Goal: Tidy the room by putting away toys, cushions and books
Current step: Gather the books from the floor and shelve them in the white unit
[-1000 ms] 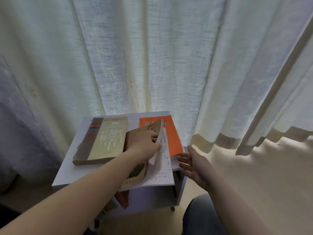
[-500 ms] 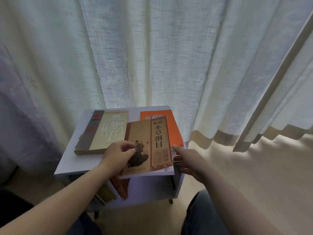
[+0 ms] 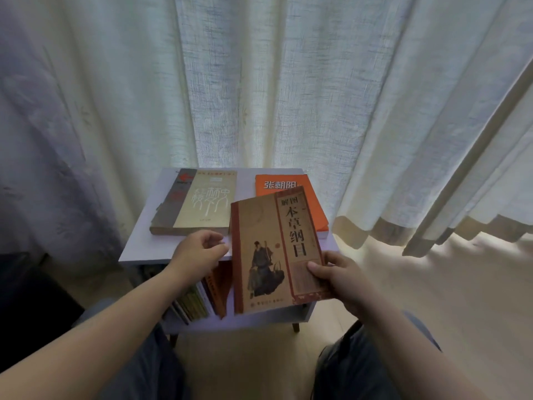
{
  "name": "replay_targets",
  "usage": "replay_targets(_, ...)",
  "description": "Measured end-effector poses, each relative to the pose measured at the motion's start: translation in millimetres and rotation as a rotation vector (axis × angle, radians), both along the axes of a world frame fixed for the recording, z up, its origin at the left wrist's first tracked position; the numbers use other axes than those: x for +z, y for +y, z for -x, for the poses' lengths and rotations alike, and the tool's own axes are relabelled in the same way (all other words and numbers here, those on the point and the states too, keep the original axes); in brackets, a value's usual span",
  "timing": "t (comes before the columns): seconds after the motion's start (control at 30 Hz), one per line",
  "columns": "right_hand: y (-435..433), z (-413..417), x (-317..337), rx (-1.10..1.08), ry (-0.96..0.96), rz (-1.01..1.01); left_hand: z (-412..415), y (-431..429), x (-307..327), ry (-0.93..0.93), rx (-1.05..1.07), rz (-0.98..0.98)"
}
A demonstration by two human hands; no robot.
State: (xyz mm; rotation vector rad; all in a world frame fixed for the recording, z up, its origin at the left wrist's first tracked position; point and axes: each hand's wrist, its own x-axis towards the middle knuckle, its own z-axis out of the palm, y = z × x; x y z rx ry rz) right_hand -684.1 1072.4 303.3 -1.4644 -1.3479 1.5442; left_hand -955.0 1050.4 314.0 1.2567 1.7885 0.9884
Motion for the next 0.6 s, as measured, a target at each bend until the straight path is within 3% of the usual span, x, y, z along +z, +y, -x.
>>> replay_targets(0.13,-28.7,-19.1,-21.9,0.019,0.065,-0.028,0.9,-6.3,-9.7,0.025,0.018,-0.010)
replay_targets(0.27,-50.6,-32.2,-50.7,0.023,0.146,-0.034,-6.5,-13.0,-24.5,-0.183,0.026,0.022)
replay_targets(0.43,-62.3,-40.7,-77.1,0.082,0.234,0.009,-8.1,-15.2,-31.5,-0.309,0.053,-0.023)
replay_targets(0.6,-54.5,-39.4,-100.1,0.142,0.160,0.032,4.8,-17.8,-37.3,-0.207,-0.048,0.001)
